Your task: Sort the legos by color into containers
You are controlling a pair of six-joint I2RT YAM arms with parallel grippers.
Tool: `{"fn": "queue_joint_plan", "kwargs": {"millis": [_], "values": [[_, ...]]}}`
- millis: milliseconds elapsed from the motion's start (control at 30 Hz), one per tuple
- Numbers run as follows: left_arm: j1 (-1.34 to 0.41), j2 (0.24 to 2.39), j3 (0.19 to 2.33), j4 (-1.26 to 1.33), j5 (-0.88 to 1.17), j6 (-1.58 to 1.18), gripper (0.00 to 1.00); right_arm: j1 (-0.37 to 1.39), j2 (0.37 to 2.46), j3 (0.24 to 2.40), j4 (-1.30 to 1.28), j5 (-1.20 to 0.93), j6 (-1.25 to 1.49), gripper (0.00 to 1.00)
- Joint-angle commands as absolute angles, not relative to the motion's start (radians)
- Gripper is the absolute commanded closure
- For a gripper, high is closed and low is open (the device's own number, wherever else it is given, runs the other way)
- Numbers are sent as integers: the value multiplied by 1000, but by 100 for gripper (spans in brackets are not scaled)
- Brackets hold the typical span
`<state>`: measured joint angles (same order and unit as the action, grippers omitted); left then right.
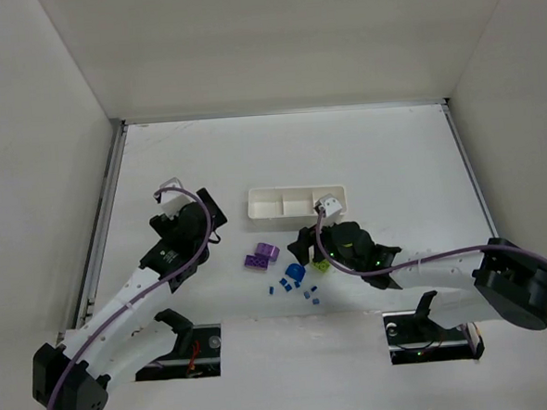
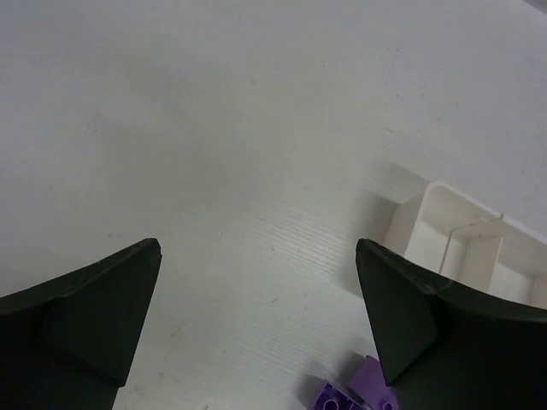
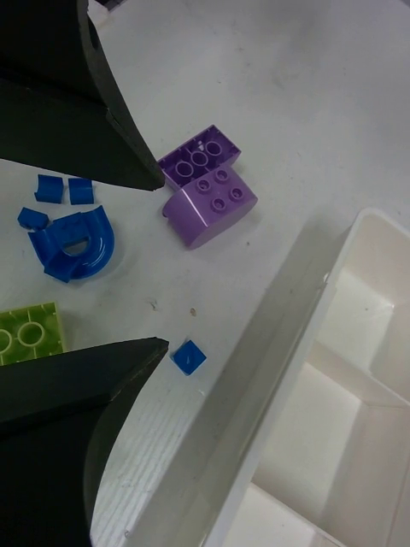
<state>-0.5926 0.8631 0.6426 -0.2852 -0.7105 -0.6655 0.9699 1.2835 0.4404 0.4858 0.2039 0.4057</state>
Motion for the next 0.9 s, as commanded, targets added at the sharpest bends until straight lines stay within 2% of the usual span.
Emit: {"fn": "queue_joint_plan", "kwargs": {"millis": [0, 100, 200, 233, 333, 400, 467, 500, 567, 633, 667, 767, 833, 867], "values": [[-585, 851, 612, -255, -689, -693, 0, 976, 1278, 456, 554, 190, 394, 24], [-582, 819, 583, -232, -675, -684, 0, 976, 1272, 453, 554, 186, 396, 25], [-578, 808, 549, -198, -672, -680, 0, 985, 1282, 457, 552, 184, 391, 32], [-574, 808, 549, -202, -678, -680, 0, 989, 1285, 457, 554, 184, 391, 38], [-573, 789, 529, -207, -689, -676, 0, 1001, 1313, 483, 542, 157, 384, 73], [-574, 769, 509, -192, -699, -677, 0, 1013, 1322, 491, 532, 137, 377, 79], [-574, 756, 511, -198, -690, -675, 0, 1030, 1333, 495, 540, 121, 377, 76], [-584, 744, 506, -198, -686, -673, 0, 1035, 1348, 503, 541, 117, 377, 69], [-596, 715, 473, -178, -672, -681, 0, 1041, 1380, 526, 531, 106, 362, 44], [-597, 700, 437, -132, -631, -670, 3, 1061, 1408, 546, 520, 106, 348, 30], [-599, 699, 430, -120, -605, -667, 9, 1065, 1417, 554, 517, 109, 347, 28], [-602, 709, 413, -106, -545, -661, 51, 1071, 1453, 586, 514, 109, 339, 24], [-607, 721, 388, -95, -529, -669, 62, 1071, 1469, 617, 493, 118, 324, 23], [-607, 724, 381, -94, -525, -675, 63, 1071, 1476, 629, 479, 121, 324, 23]]}}
